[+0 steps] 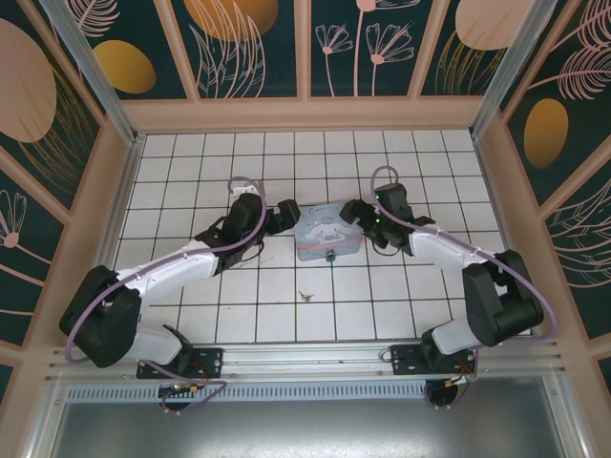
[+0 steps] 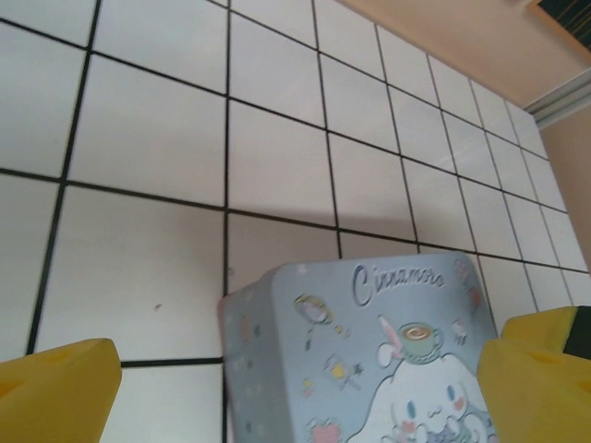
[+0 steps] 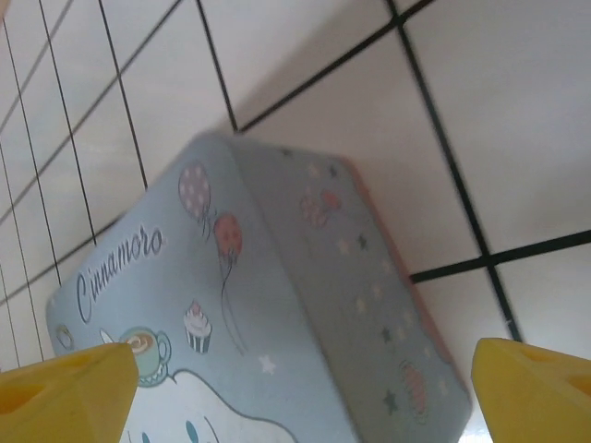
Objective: Unlock the padlock with the key
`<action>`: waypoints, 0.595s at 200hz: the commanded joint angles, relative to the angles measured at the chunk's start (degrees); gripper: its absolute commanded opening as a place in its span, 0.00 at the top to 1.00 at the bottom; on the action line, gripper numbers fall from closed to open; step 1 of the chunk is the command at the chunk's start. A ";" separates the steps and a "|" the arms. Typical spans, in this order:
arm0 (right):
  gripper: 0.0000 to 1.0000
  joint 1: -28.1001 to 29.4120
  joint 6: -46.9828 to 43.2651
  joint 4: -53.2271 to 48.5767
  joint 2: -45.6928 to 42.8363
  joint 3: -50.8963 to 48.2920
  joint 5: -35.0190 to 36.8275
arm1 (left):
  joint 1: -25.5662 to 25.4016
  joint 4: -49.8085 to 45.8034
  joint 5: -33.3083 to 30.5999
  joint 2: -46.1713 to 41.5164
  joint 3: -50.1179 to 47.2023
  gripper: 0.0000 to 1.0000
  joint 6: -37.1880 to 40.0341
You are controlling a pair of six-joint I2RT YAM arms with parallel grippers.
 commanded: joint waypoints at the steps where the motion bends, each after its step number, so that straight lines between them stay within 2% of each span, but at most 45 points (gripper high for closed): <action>1: 0.07 2.81 2.28 3.98 0.21 0.02 -0.13 | 0.15 -1.17 -2.10 -3.39 -1.66 0.01 0.73; 53: 0.07 6.60 5.87 4.68 -1.31 -0.47 0.28 | 0.20 -0.10 -1.61 -6.00 -3.86 0.01 -0.07; 76: 0.01 7.41 5.88 5.43 -2.12 -1.16 0.45 | 0.23 -0.01 -1.68 -6.78 -4.34 0.01 0.17; 119: 0.01 7.94 3.87 -1.24 -9.21 -3.25 10.78 | 0.21 -0.34 -2.95 -10.02 -5.72 0.01 0.93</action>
